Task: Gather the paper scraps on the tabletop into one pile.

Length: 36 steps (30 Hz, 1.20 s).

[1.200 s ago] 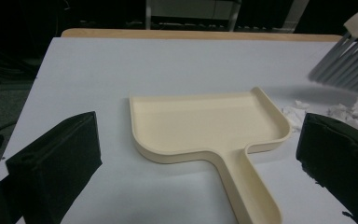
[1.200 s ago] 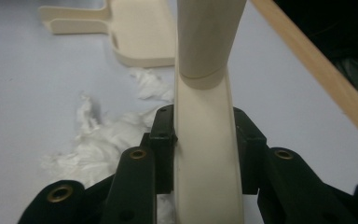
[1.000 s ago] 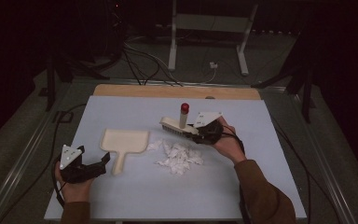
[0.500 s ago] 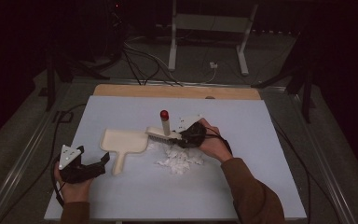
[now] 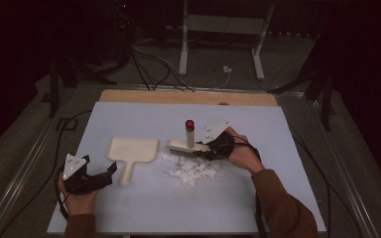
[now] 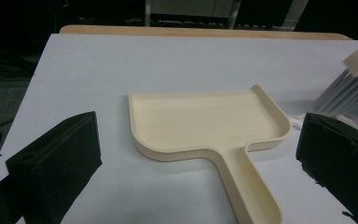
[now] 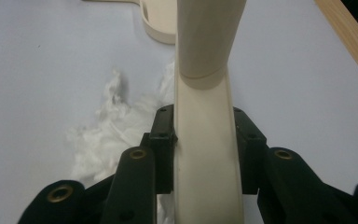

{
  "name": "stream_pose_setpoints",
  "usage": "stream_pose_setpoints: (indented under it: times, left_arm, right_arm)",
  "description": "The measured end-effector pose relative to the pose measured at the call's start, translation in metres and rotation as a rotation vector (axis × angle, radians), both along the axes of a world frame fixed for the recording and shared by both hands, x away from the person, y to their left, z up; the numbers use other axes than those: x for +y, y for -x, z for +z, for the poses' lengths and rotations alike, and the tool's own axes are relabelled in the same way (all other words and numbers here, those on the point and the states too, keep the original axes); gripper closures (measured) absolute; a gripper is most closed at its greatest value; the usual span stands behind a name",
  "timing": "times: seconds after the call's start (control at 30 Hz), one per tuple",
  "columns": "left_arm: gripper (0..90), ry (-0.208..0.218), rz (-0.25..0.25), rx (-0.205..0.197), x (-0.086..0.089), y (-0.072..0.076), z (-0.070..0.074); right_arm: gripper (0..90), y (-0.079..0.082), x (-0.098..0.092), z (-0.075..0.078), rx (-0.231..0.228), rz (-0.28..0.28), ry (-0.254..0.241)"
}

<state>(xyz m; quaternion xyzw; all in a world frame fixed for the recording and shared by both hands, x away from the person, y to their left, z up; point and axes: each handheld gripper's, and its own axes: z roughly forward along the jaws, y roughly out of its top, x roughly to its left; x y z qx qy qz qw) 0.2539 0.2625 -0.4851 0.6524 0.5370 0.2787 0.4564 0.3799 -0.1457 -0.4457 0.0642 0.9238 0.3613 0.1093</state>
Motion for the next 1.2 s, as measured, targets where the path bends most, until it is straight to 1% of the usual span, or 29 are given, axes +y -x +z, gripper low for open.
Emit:
stream_pose_setpoints:
  times: [0.07,0.17,0.23,0.27,0.3,0.37,0.43,0.47,0.53,0.57,0.6,0.67,0.73,0.8,0.87,0.93,1.0,1.07,1.2]
  left_arm:
    - [0.6,0.0,0.0,0.001,0.0,0.0,0.0]
    - [0.6,0.001,0.0,0.001,0.0,0.0,0.0]
    - [0.6,0.0,0.0,0.001,0.0,0.0,0.0]
    - [0.6,-0.002,-0.001,0.003,0.0,0.0,0.0]
    - [0.6,-0.001,-0.002,0.003,0.0,0.0,0.0]
    - [0.7,0.001,-0.001,0.001,0.0,0.0,0.0]
    - [0.7,0.0,-0.001,0.003,0.0,0.0,0.0]
    - [0.7,-0.001,-0.002,0.003,0.0,0.0,0.0]
    - [0.8,0.001,-0.002,0.002,0.0,0.0,0.0]
    - [0.8,0.003,-0.002,0.001,0.0,0.0,0.0]
    - [0.8,0.003,-0.002,0.001,0.0,0.0,0.0]
    - [0.8,0.007,0.001,0.0,0.001,0.001,0.0]
    - [0.8,0.011,0.004,0.0,0.002,0.001,0.0]
    - [0.8,0.013,0.005,0.002,0.001,0.0,0.0]
    - [0.8,0.009,0.0,0.003,0.001,0.0,-0.001]
    - [0.8,0.007,-0.002,0.004,0.0,0.0,-0.001]
    - [0.8,0.008,-0.002,0.005,-0.001,-0.001,-0.001]
    - [0.8,0.006,-0.003,0.005,-0.001,-0.001,-0.001]
    - [0.8,0.009,-0.001,0.005,-0.001,-0.001,-0.001]
  right_arm:
    - [67.7,0.0,-0.007,0.001,0.002,-0.011,-0.02]
    - [67.7,-0.002,-0.017,0.003,0.019,-0.04,-0.082]
    - [67.7,-0.004,-0.021,0.005,0.018,-0.085,-0.129]
    - [67.7,-0.004,-0.023,0.005,0.018,-0.1,-0.145]
    - [67.7,-0.005,-0.024,0.005,0.014,-0.129,-0.168]
    - [67.7,-0.005,-0.025,0.007,0.005,-0.168,-0.202]
    - [67.7,-0.005,-0.026,0.008,-0.005,-0.212,-0.218]
    - [67.7,-0.005,-0.027,0.01,-0.014,-0.244,-0.231]
    - [67.7,-0.006,-0.029,0.012,-0.007,-0.293,-0.244]
    - [67.7,-0.006,-0.031,0.013,-0.002,-0.334,-0.237]
    - [67.7,-0.007,-0.032,0.014,-0.001,-0.351,-0.229]
    - [67.7,-0.006,-0.04,0.014,0.024,-0.412,-0.2]
    - [67.7,-0.004,-0.048,0.012,0.028,-0.446,-0.17]
    - [67.7,-0.001,-0.058,0.007,0.062,-0.499,-0.135]
    - [67.7,0.002,-0.069,0.002,0.08,-0.527,-0.113]
    - [67.7,0.005,-0.077,-0.002,0.081,-0.562,-0.081]
    - [67.7,0.007,-0.084,-0.005,0.1,-0.581,-0.077]
    - [67.7,0.007,-0.089,-0.007,0.106,-0.594,-0.071]
    - [67.5,0.005,-0.092,-0.009,0.138,-0.619,-0.066]
